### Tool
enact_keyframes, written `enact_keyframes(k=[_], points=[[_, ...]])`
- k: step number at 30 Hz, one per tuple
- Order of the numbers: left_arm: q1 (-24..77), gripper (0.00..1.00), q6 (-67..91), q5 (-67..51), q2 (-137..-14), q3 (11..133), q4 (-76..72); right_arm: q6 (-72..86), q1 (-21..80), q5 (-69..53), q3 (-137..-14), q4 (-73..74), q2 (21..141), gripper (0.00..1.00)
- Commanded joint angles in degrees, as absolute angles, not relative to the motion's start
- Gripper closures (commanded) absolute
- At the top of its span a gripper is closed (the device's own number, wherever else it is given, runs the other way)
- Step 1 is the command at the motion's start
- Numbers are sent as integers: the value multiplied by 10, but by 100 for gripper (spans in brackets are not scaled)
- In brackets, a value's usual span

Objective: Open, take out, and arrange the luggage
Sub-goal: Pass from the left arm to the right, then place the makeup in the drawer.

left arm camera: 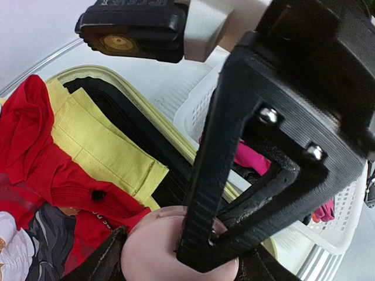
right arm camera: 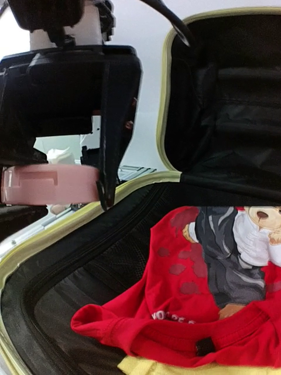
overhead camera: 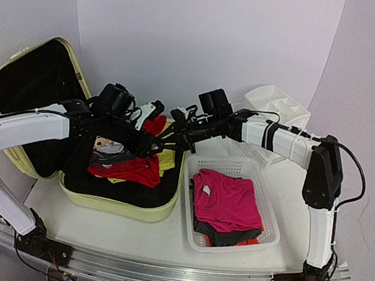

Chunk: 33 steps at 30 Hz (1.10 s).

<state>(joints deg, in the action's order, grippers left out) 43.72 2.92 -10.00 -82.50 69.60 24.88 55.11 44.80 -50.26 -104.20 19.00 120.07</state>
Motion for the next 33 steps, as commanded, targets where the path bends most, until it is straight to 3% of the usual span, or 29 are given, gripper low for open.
enact_keyframes(k=[1, 2, 4, 15, 20, 33], points=[[444, 21, 24, -99, -812, 702, 203, 539, 447, -522, -1042, 161, 1179, 100], [445, 7, 29, -95, -808, 701, 200, 535, 442, -513, -1032, 161, 1167, 100], [445, 0, 38, -97, -793, 692, 186, 512, 427, -493, -1002, 166, 1139, 100], [445, 0, 53, -136, -710, 635, 173, 368, 300, -425, -923, 274, 1020, 100], [445, 0, 59, -135, -679, 620, 173, 279, 295, -308, -947, 363, 993, 100], [445, 0, 73, -92, -648, 597, 173, 150, 294, -84, -952, 416, 936, 100]])
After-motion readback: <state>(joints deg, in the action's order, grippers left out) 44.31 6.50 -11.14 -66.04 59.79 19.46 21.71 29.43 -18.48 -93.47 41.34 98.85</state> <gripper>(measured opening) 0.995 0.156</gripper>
